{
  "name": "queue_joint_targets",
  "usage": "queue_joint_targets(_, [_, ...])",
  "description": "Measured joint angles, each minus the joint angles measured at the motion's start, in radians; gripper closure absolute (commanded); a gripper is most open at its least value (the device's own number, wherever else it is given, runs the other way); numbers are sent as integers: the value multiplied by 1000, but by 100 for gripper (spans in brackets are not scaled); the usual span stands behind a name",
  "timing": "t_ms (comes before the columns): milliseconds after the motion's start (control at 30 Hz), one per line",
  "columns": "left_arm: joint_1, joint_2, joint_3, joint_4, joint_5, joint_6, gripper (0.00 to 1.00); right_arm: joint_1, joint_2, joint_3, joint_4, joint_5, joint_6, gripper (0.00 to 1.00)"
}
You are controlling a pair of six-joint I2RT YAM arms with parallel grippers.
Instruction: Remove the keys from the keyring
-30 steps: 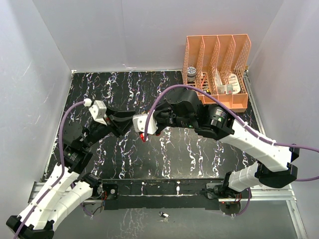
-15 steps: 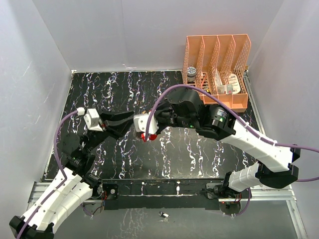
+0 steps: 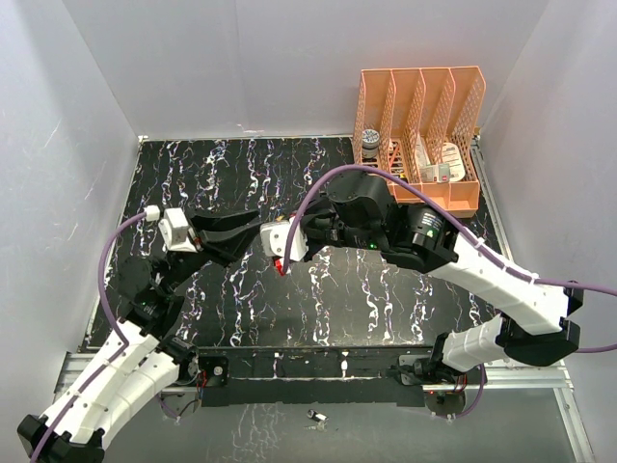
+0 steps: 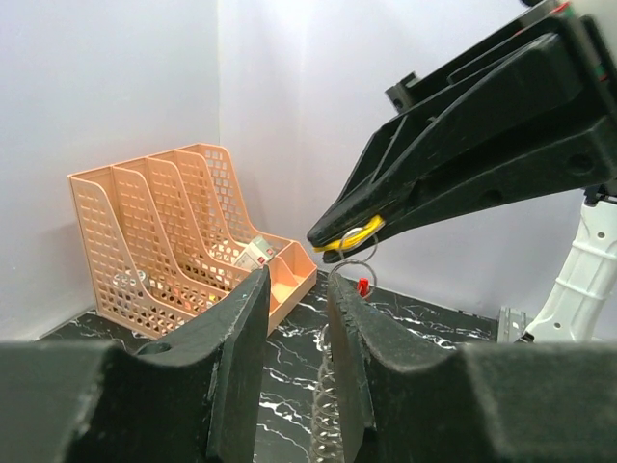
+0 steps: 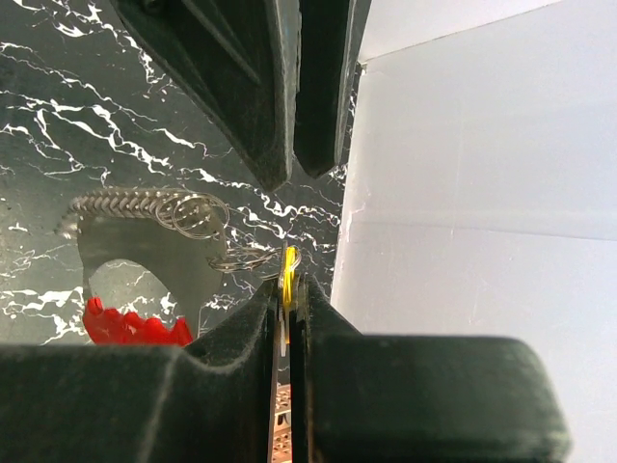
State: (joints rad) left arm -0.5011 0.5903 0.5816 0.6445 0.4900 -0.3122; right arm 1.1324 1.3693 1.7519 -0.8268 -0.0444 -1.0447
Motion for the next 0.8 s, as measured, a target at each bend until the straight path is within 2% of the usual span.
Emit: queue_joint_targets(800, [0,125,0,174,78,-105,74,0,-20,-14,10,0,3,100])
